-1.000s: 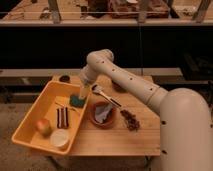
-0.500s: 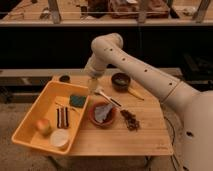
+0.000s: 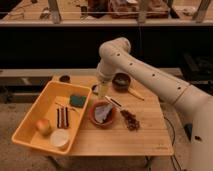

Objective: Place towel in table surface

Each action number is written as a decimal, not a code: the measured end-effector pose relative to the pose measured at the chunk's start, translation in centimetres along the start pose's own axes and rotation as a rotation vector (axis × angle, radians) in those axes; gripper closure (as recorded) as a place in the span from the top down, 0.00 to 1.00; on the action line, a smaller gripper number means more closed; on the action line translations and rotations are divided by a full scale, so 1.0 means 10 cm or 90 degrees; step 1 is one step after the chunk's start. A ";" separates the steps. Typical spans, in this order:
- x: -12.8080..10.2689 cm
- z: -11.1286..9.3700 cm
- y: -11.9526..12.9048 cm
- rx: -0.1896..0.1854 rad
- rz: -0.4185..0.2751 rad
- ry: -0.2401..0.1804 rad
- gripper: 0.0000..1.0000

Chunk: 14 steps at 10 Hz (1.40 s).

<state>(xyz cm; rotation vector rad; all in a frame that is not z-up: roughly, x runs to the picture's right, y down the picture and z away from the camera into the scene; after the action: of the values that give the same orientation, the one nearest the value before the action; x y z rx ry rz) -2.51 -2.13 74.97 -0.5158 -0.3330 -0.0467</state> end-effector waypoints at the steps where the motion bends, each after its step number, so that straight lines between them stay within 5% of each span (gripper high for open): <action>1: -0.02 0.01 0.00 -0.001 -0.002 -0.001 0.80; 5: -0.01 0.02 0.00 -0.003 -0.007 0.009 0.80; 7: 0.02 0.14 0.07 -0.030 -0.017 0.027 0.80; 14: 0.54 1.21 0.91 -0.113 -0.063 0.078 0.80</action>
<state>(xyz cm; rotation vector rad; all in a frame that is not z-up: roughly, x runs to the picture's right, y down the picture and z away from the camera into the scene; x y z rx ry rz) 0.08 11.97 82.22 -0.6690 -0.2349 -0.2050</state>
